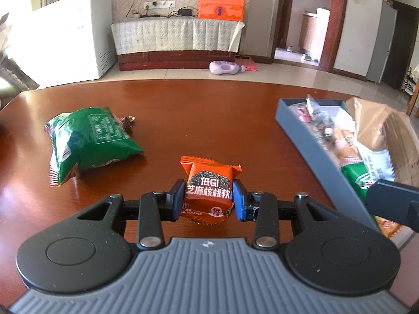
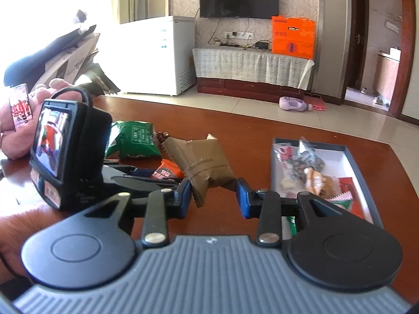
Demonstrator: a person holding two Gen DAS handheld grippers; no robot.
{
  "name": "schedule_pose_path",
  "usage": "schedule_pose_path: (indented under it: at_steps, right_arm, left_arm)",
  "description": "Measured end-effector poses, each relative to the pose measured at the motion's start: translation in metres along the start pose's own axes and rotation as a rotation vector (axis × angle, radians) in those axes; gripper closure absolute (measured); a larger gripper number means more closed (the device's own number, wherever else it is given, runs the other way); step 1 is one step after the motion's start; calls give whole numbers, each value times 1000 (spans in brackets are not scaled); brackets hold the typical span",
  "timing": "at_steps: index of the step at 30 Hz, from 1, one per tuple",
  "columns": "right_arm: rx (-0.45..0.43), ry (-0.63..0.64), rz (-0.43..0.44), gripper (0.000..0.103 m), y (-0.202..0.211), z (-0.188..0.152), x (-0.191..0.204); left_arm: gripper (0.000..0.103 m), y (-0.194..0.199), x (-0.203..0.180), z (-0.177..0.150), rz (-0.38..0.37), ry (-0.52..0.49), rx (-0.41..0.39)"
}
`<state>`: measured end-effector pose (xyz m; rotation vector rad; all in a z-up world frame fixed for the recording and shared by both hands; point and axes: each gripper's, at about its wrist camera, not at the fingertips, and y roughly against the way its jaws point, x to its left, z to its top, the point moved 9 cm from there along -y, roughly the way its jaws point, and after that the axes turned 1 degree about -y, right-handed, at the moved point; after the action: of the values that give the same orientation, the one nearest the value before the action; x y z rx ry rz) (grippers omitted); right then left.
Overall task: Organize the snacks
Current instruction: 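Carry the brown snack toward the box with the right tool while the left tool holds the orange packet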
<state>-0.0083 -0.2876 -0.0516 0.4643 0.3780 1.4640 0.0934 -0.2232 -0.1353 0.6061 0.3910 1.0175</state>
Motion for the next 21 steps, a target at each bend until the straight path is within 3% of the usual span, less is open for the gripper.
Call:
schedule_pose_path:
  at_steps: [21]
  right_arm:
    - [-39, -36, -56, 63, 35, -7, -43]
  left_arm:
    - [60, 12, -46, 17, -29, -61, -55]
